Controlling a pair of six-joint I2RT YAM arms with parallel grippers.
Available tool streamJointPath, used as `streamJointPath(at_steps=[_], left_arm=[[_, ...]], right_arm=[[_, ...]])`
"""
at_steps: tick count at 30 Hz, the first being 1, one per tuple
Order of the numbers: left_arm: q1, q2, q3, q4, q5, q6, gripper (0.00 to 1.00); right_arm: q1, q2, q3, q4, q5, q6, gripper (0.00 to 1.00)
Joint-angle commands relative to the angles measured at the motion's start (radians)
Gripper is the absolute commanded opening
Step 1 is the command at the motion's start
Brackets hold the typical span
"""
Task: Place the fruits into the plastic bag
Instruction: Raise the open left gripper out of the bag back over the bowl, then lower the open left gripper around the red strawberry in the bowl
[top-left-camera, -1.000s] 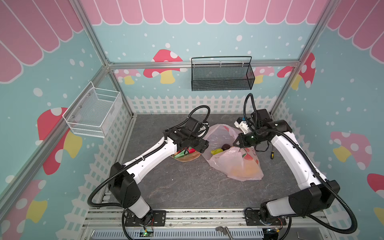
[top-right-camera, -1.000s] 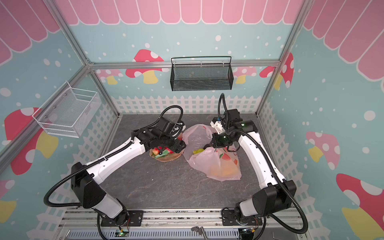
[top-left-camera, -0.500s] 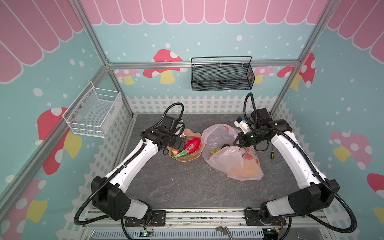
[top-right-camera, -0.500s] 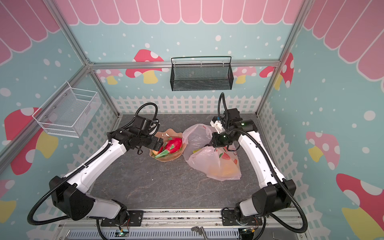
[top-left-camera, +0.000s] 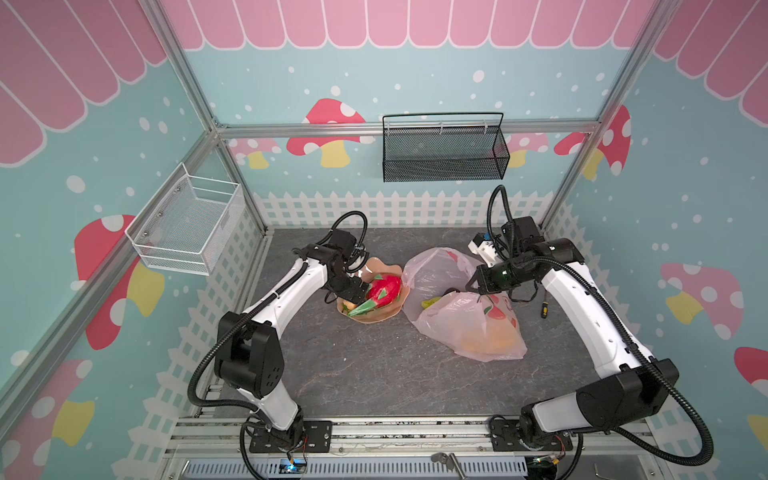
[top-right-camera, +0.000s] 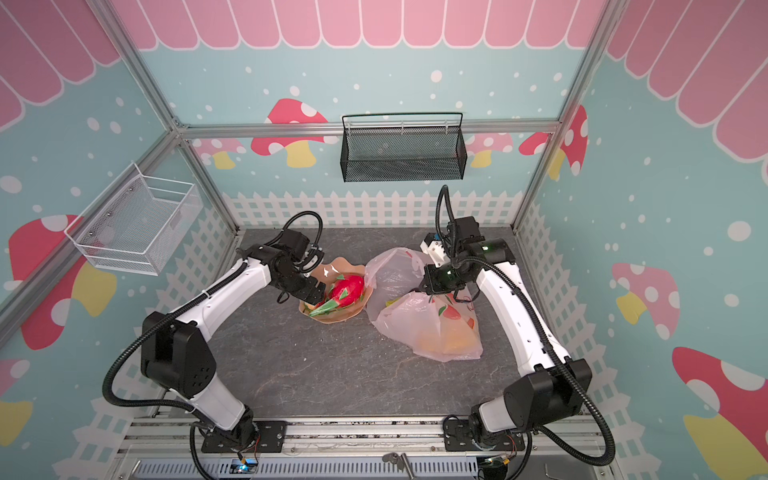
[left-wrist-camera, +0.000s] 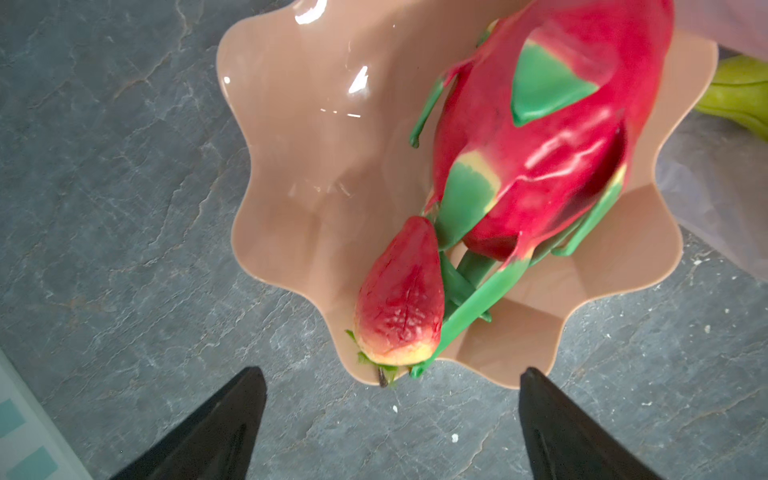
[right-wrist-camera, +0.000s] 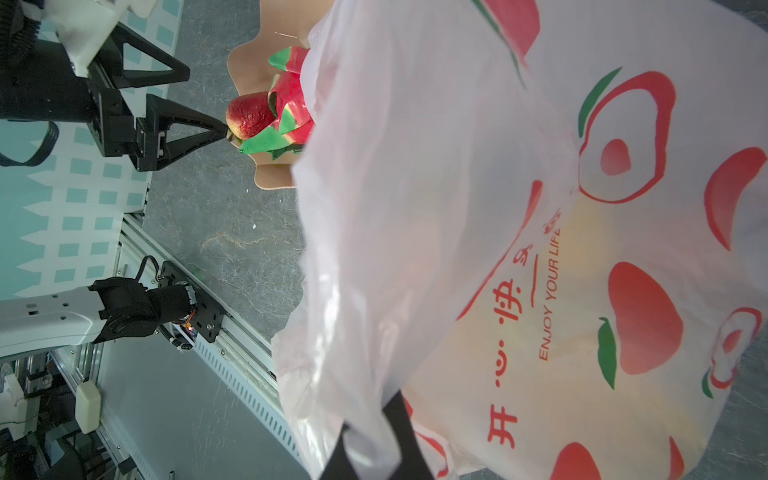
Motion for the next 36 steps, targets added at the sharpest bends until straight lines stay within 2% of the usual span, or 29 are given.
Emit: streamJointPath(at_steps=[1, 9, 15, 27, 33, 36], left_arm=[[0.003, 0.043, 0.051, -0.052, 0.039, 0.016, 0.93], [0.003, 0.098, 0.072, -0.066, 0.011, -0.003, 0.89], [0.005, 0.125, 0.073, -0.068, -0.001, -0.016, 0.82], [0.011, 0.199, 0.088, -0.067, 0.011, -0.038, 0.73], [0.013, 0.218, 0.08, -0.068, 0.03, -0.035, 0.63], [0.011, 0.215, 0.08, -0.068, 0.037, -0.035, 0.56]], right_arm=[[0.001, -0.011, 0.007, -0.024, 0.001, -0.024, 0.0], [0.0, -0.026, -0.006, -0.023, 0.01, -0.022, 0.0], [0.001, -0.03, -0.01, -0.024, 0.015, -0.022, 0.0], [0.002, -0.036, -0.013, -0.02, 0.012, -0.026, 0.0], [0.001, -0.037, -0.011, -0.019, 0.013, -0.025, 0.0], [0.001, -0.038, -0.011, -0.02, 0.011, -0.025, 0.0]])
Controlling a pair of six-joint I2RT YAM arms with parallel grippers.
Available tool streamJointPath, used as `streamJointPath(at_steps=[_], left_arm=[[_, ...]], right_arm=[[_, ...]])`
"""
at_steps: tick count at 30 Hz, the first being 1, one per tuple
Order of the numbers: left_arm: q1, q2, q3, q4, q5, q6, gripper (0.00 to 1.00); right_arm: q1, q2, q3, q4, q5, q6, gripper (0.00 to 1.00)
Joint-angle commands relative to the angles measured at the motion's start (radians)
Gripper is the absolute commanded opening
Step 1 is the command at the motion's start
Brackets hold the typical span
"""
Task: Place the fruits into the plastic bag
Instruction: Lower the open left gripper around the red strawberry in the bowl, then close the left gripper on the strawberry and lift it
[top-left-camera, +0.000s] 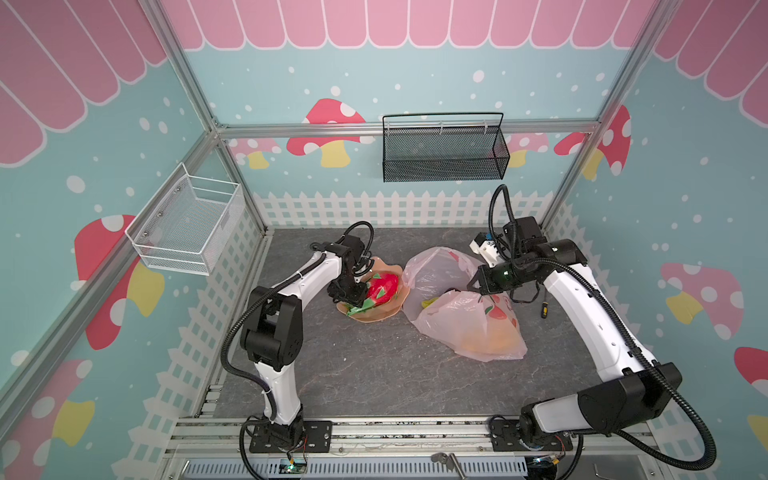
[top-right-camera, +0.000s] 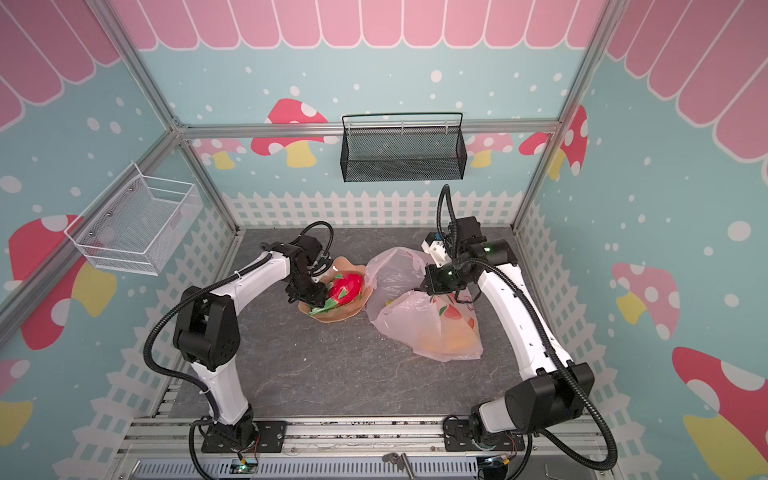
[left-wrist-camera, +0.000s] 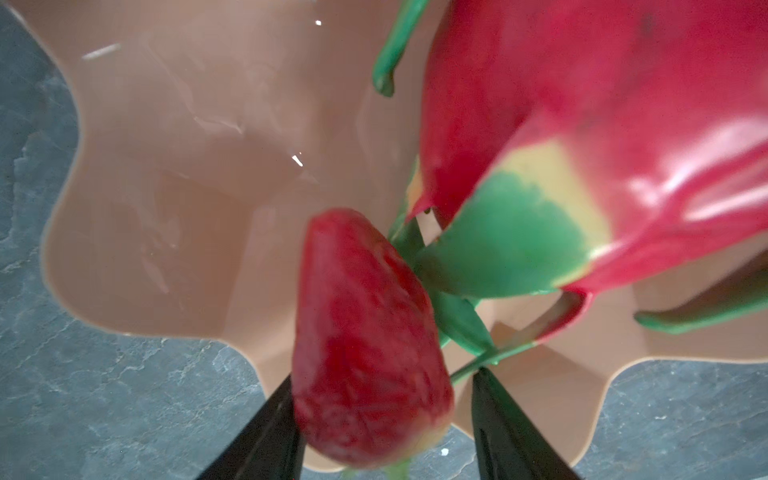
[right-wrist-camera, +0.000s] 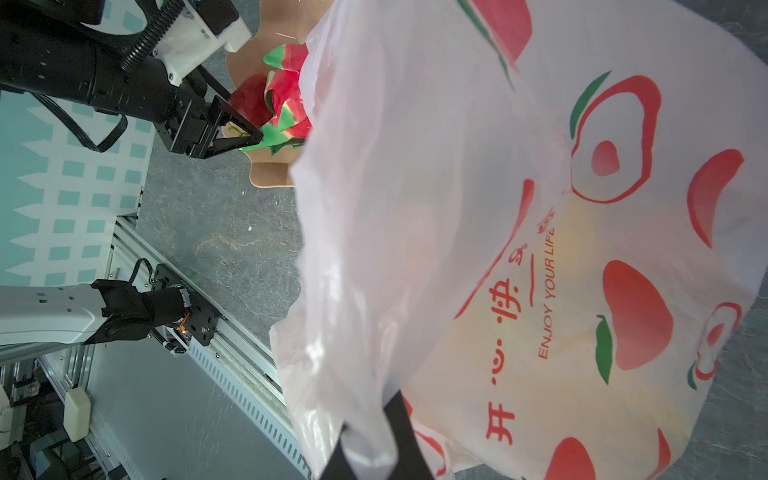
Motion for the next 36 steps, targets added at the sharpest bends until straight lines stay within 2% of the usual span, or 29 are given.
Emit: streamJointPath(at_steps=[1, 5, 10, 24, 36], left_arm=[[0.009, 0.014, 0.022, -0.003, 0.018, 0.005, 0.52], [0.008, 0.0, 0.026, -0.004, 0.027, 0.007, 0.41], [0.01, -0.028, 0.033, -0.003, 0.059, -0.004, 0.31], [0.018, -0.147, 0.126, -0.016, 0.091, -0.039, 0.24], [0.019, -0.233, 0.167, -0.003, 0.148, -0.017, 0.21]], right_arm=[[0.002, -0.022, -0.011, -0.02, -0.004, -0.025, 0.0], [0.002, -0.022, -0.009, -0.02, -0.003, -0.024, 0.0], [0.001, -0.024, -0.01, -0.018, -0.007, -0.025, 0.0], [0.001, -0.034, -0.016, -0.015, -0.015, -0.021, 0.0], [0.001, -0.042, -0.018, -0.015, -0.019, -0.02, 0.0]])
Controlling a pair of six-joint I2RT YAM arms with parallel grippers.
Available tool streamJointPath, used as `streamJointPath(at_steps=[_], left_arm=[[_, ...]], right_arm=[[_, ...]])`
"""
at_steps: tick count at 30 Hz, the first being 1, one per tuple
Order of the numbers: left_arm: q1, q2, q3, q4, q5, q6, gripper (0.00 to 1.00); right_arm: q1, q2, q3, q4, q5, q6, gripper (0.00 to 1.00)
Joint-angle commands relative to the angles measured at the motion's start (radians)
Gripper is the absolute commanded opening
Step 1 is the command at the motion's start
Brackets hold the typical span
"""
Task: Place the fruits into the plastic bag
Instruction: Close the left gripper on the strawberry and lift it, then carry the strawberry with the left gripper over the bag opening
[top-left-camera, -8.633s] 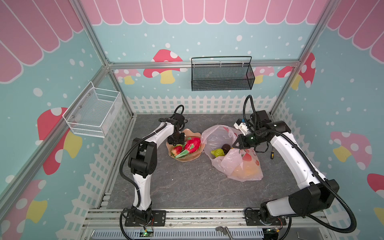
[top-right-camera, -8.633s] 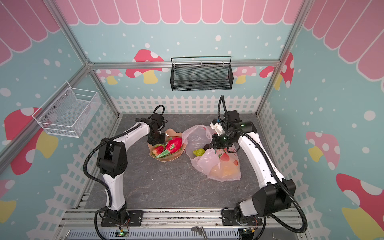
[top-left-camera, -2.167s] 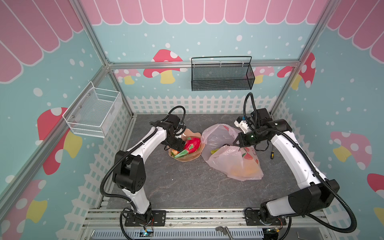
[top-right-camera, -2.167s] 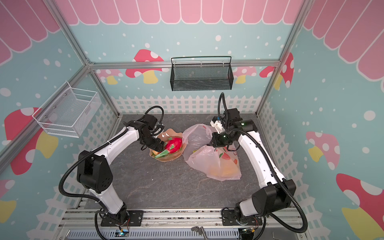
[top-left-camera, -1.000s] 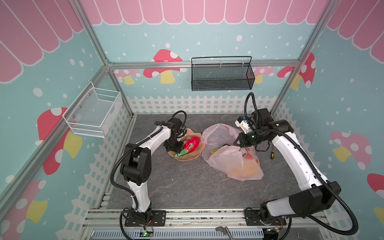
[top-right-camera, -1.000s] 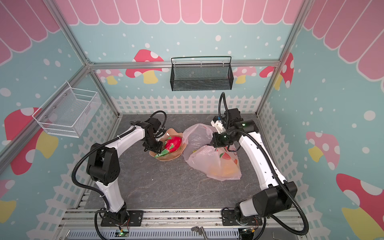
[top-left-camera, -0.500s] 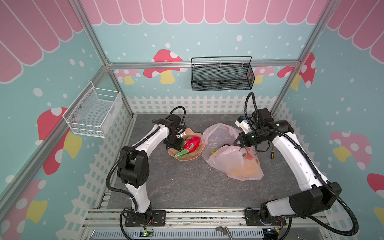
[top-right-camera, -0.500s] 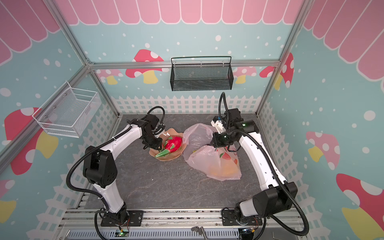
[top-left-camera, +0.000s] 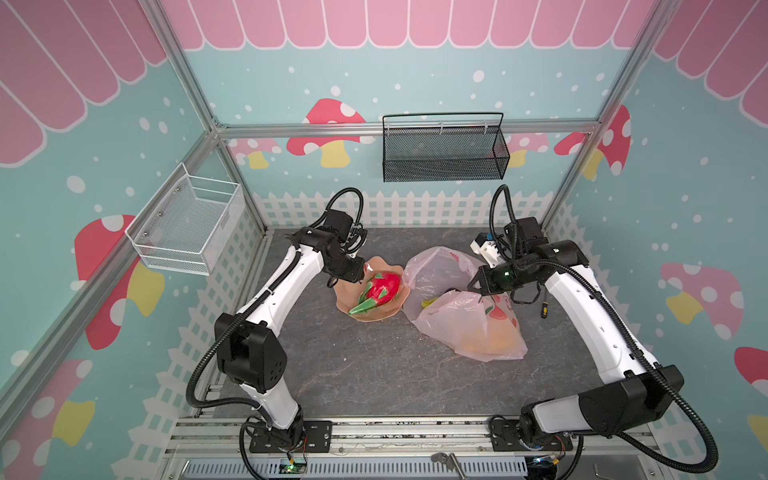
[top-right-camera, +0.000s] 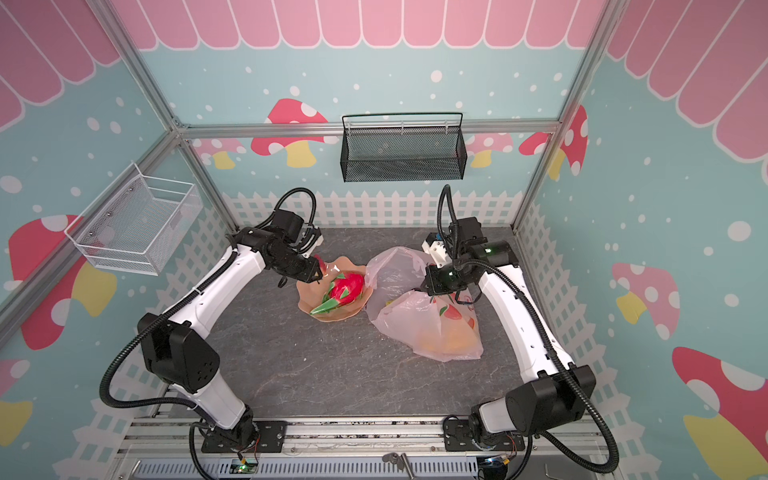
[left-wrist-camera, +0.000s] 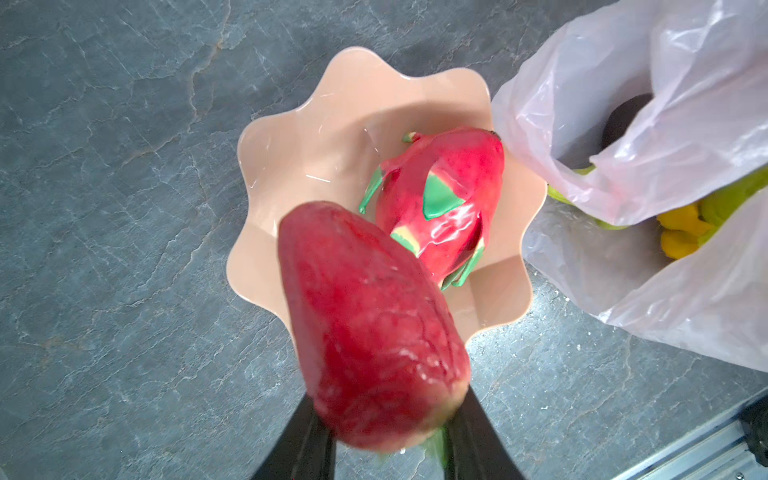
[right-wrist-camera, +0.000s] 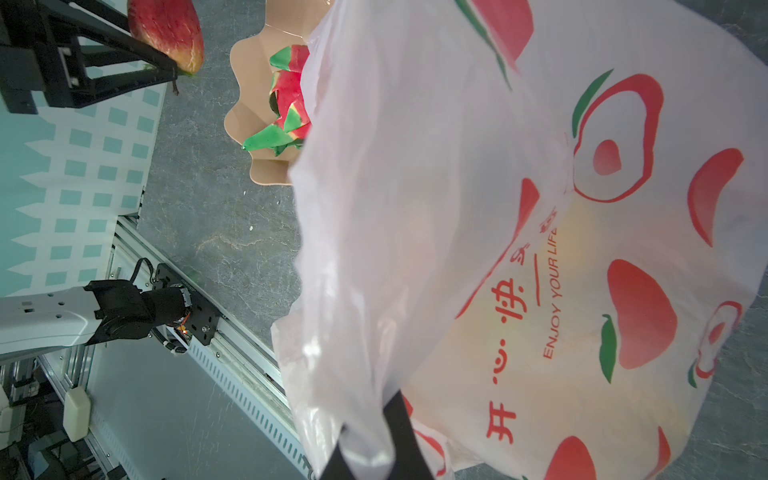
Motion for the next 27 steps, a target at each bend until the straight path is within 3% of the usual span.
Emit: streamJointPath(at_steps=[1, 11, 17, 22, 27], left_arm=[[0.006, -0.045, 0.021, 0.01, 0.043, 0.021, 0.21], [-0.054, -0.129, -0.022, 0.076, 0.08, 0.084, 0.2], [-0.197, -0.15, -0.037, 0.096, 0.052, 0.158, 0.2], [-0.335, -0.12, -0.033, 0.094, -0.045, 0.21, 0.2], [-0.416, -0.066, -0.023, 0.087, -0.084, 0.227, 0.18]], right_arm=[[0.001, -0.031, -0.014, -0.018, -0.018, -0.019, 0.0], [0.002, -0.038, -0.019, -0.017, -0.023, -0.017, 0.0], [0.001, -0.046, -0.023, -0.018, -0.024, -0.015, 0.0], [0.001, -0.051, -0.025, -0.018, -0.026, -0.012, 0.0], [0.001, -0.056, -0.03, -0.018, -0.028, -0.01, 0.0]])
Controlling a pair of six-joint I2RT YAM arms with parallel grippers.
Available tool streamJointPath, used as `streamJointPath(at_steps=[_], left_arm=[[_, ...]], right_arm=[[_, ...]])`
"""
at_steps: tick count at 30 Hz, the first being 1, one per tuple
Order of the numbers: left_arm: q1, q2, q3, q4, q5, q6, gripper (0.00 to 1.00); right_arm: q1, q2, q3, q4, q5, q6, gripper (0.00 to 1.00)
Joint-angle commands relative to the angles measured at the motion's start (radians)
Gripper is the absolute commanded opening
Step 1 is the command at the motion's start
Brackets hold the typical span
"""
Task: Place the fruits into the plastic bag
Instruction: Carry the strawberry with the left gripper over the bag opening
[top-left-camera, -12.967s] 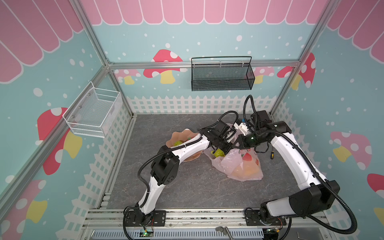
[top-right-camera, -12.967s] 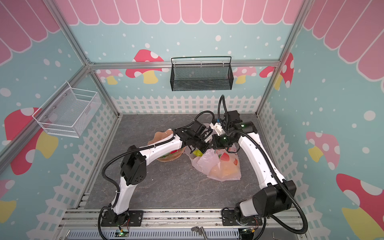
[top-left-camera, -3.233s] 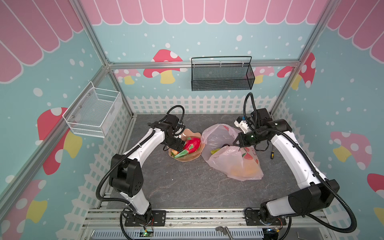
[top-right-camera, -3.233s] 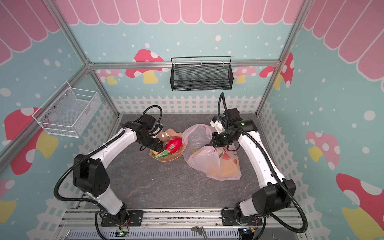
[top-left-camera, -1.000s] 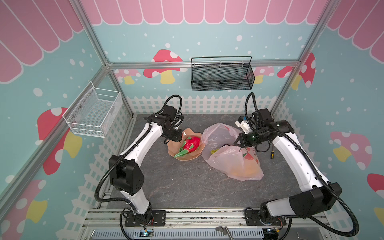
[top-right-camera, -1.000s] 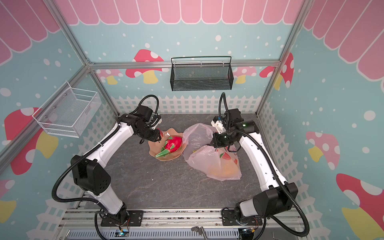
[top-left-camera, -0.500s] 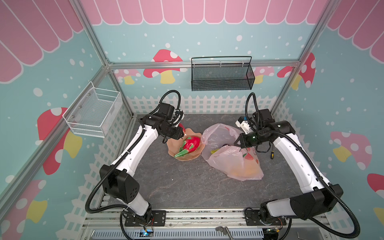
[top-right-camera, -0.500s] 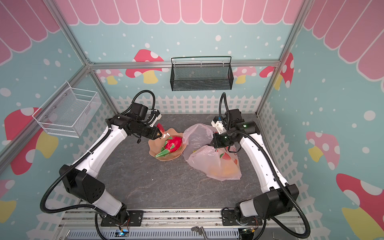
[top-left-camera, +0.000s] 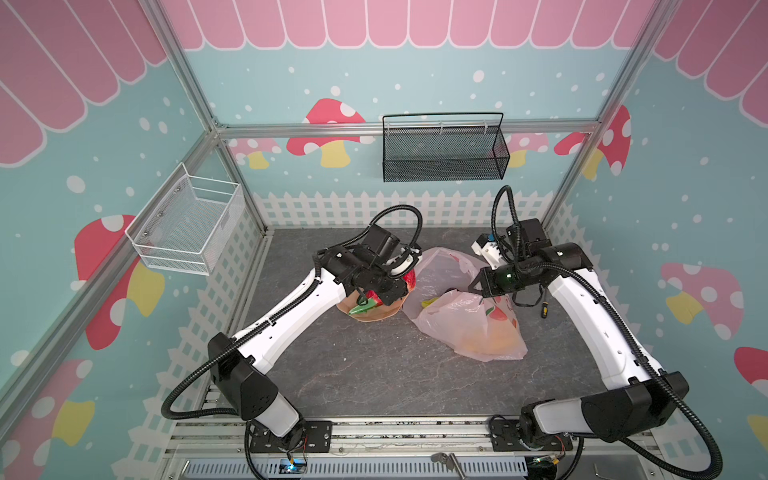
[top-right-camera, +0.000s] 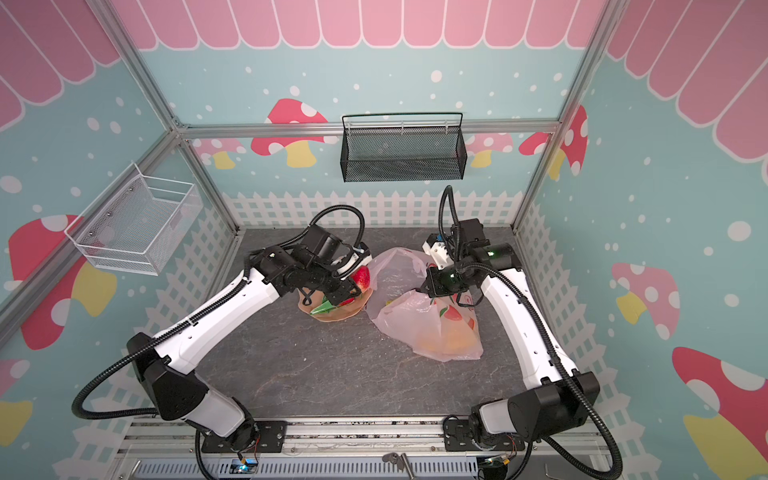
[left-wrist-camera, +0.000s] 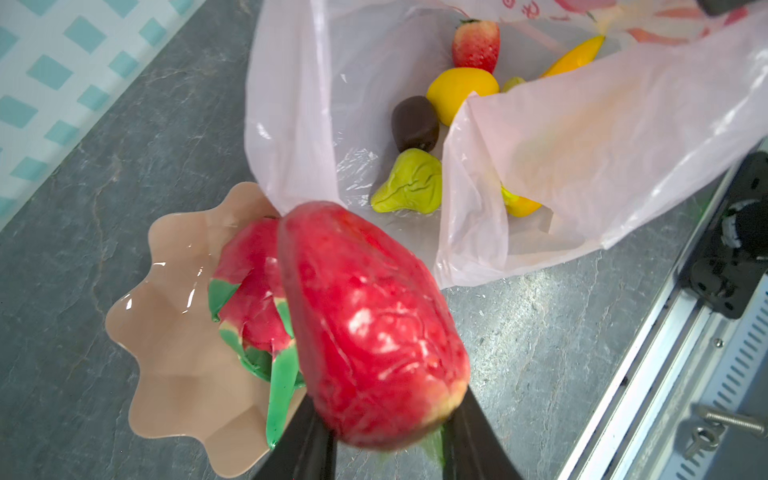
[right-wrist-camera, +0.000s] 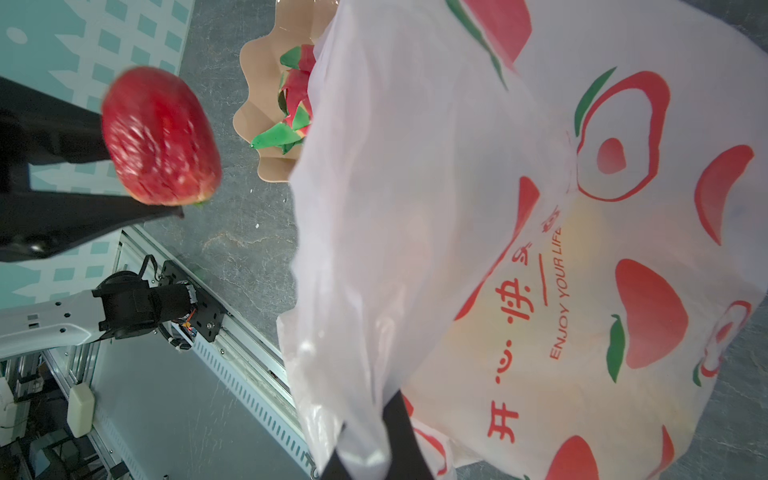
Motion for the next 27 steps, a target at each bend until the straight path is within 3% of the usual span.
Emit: streamJointPath(at_steps=[1, 15, 27], left_arm=[[-0.034, 0.041, 0.006, -0.001, -0.055, 0.055, 0.18], [-0.095, 0.209, 0.097, -0.001, -0.101, 0.076, 0.16], [-0.106, 0.429, 0.302, 0.016, -0.074, 0.085, 0.16]], right_arm=[[0.002, -0.027, -0.015, -0.019, -0.015, -0.011, 0.0], [0.002, -0.04, -0.025, -0.02, -0.019, -0.008, 0.0], [0.001, -0.044, -0.03, -0.027, -0.021, -0.01, 0.0]])
